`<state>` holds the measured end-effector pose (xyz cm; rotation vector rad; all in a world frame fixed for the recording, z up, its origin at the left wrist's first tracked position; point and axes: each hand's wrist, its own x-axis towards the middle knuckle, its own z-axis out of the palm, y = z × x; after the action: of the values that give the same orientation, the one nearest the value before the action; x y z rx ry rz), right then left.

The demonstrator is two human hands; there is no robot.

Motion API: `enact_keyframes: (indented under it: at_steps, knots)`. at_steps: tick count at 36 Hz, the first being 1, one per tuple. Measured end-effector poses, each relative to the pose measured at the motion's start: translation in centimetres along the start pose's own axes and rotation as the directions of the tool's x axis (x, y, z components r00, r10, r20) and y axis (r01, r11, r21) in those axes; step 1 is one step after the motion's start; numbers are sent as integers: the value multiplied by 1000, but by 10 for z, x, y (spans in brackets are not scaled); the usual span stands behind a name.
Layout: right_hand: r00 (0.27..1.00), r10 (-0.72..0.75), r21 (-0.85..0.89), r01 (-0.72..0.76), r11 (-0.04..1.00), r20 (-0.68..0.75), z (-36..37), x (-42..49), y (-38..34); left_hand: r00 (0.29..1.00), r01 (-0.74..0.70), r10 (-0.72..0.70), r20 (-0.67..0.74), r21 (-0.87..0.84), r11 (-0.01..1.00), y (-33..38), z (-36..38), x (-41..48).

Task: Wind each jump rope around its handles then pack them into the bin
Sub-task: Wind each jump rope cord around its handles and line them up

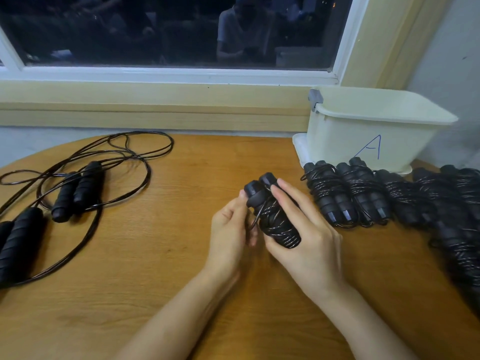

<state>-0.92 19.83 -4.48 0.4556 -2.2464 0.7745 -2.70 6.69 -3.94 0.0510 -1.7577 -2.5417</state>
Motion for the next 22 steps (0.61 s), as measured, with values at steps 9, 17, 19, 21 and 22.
enact_keyframes:
  at_steps: [9,17,19,21,22]
  knots:
    - [995,104,167,-102,981,-3,-2,4,12,900,-428,406,158,488,761,-7,2,-13]
    - [997,69,107,-66,992,-20,-5,2,16,753,-645,508,418,619,448,-10,-10,-7]
    - [999,47,36,-46,998,-22,-4,2,17,772,-609,521,365,659,441,-9,-13,-3]
    - [999,25,-58,-27,998,-29,-4,2,16,834,-500,499,235,704,505,-4,-19,3]
    - [999,7,-106,-11,994,-32,-4,2,15,860,-442,479,176,726,527,0,-21,5]
